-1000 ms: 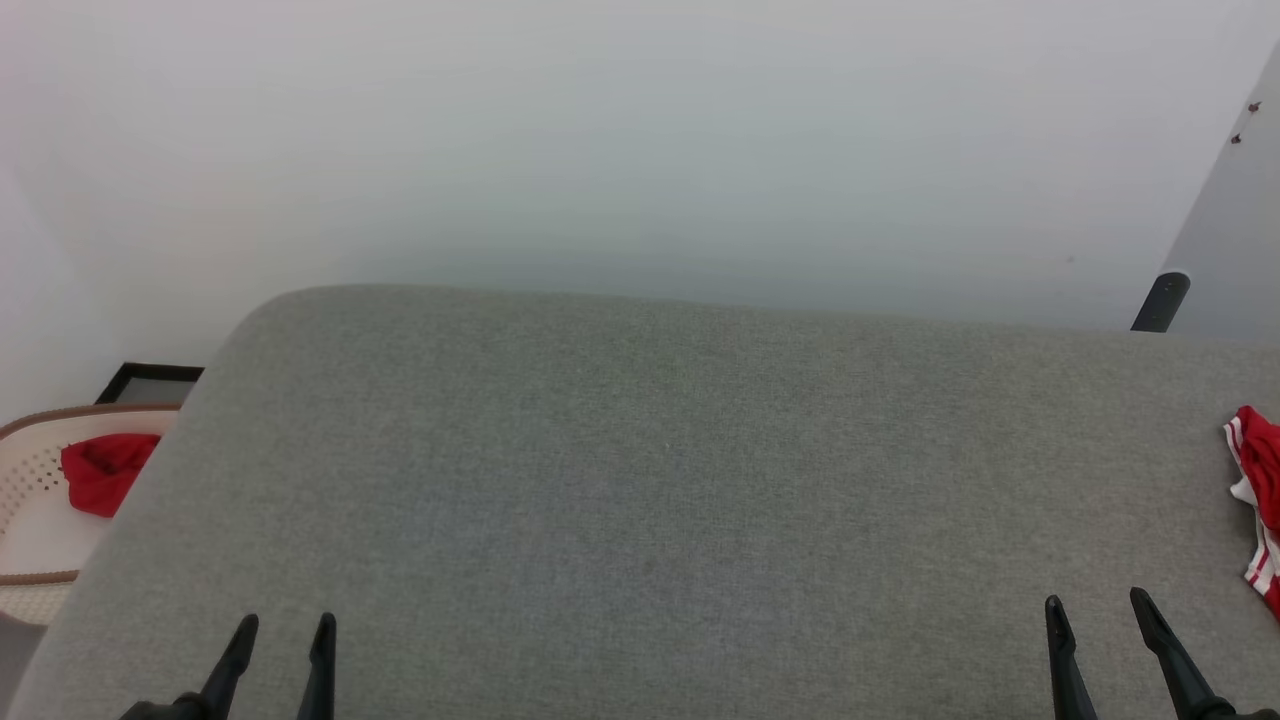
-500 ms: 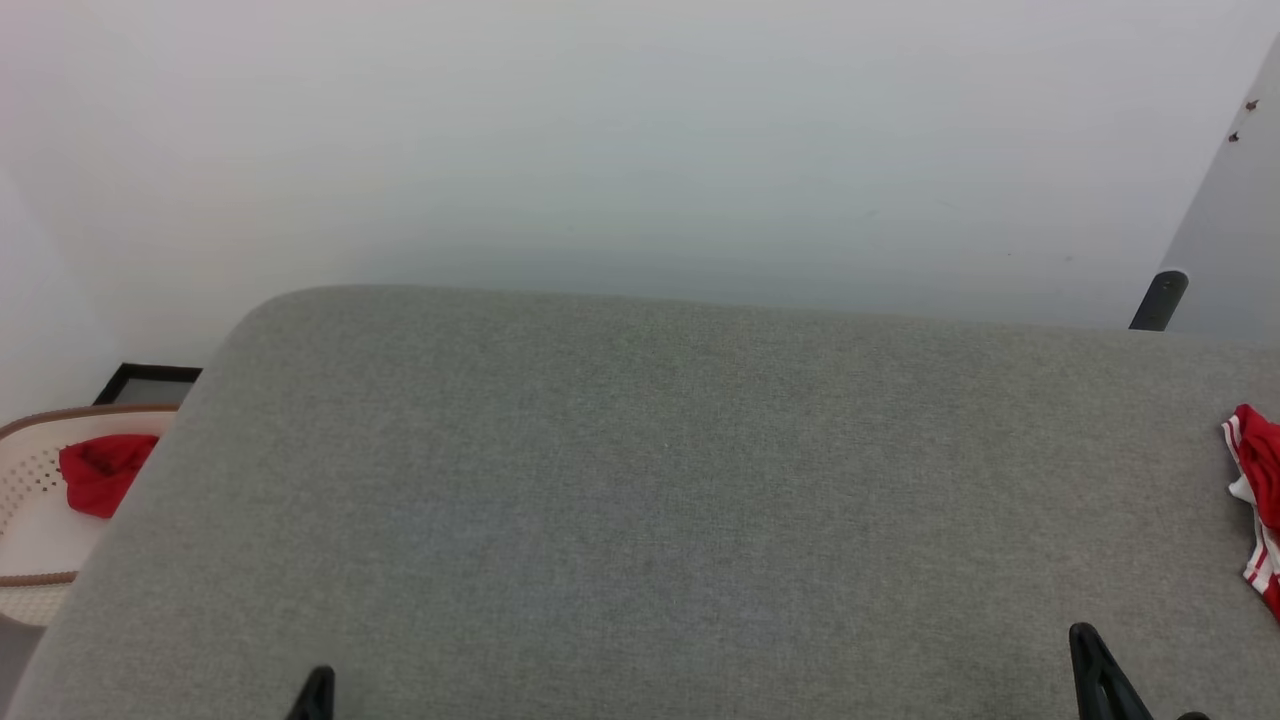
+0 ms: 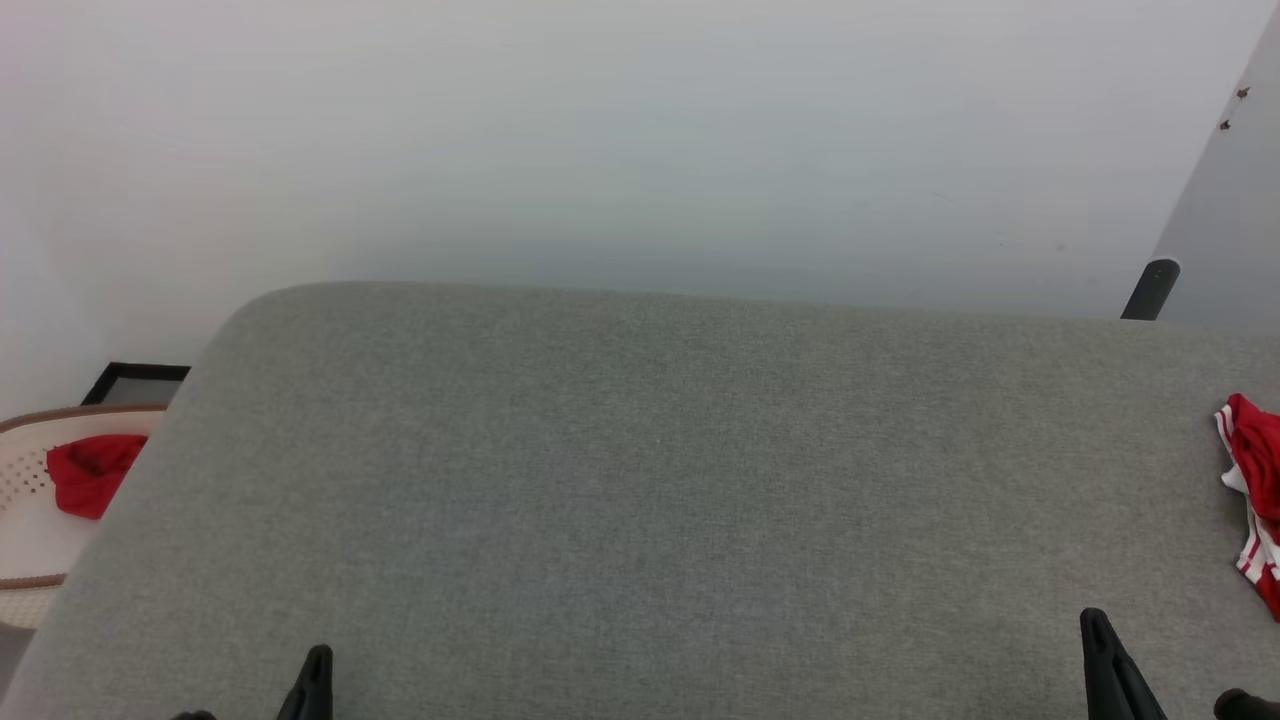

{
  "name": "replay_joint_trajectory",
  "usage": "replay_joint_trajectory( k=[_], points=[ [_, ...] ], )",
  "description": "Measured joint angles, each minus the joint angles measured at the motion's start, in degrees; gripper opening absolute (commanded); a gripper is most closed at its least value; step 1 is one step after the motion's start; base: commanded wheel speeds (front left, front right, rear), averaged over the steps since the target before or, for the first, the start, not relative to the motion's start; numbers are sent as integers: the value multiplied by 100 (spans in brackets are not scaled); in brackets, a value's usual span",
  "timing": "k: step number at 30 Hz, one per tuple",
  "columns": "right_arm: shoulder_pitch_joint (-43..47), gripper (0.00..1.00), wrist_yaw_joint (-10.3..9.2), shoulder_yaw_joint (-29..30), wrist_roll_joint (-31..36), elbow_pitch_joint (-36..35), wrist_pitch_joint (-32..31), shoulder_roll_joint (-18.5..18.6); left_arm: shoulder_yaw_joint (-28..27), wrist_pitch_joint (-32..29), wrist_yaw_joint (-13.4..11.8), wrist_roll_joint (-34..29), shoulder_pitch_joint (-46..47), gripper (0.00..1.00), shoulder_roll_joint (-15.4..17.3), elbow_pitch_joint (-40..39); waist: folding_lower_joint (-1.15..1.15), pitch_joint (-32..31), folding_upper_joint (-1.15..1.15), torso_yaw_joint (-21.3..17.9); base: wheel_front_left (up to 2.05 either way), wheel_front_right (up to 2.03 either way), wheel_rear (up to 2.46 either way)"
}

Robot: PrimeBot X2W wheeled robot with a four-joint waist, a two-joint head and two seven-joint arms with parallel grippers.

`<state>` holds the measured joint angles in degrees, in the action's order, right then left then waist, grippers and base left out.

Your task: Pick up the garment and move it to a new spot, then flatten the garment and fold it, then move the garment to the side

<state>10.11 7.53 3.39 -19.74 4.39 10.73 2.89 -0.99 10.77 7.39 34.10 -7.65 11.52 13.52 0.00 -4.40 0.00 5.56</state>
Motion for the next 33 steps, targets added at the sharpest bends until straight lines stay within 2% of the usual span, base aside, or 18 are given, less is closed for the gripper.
replay_joint_trajectory(
  k=[15, 33],
  points=[
    [-293, 0, 0, 30, -1511, 200, -328, 11, -115, -338, 0, 1199, 280, 0, -175, 8, 0, 62, 0, -75, 0, 0, 0],
    [-625, 0, -1, 91, -3000, 397, -676, 18, -229, -711, 0, 2385, 551, 0, -353, 18, 0, 136, 0, -165, 0, 0, 0]
  ],
)
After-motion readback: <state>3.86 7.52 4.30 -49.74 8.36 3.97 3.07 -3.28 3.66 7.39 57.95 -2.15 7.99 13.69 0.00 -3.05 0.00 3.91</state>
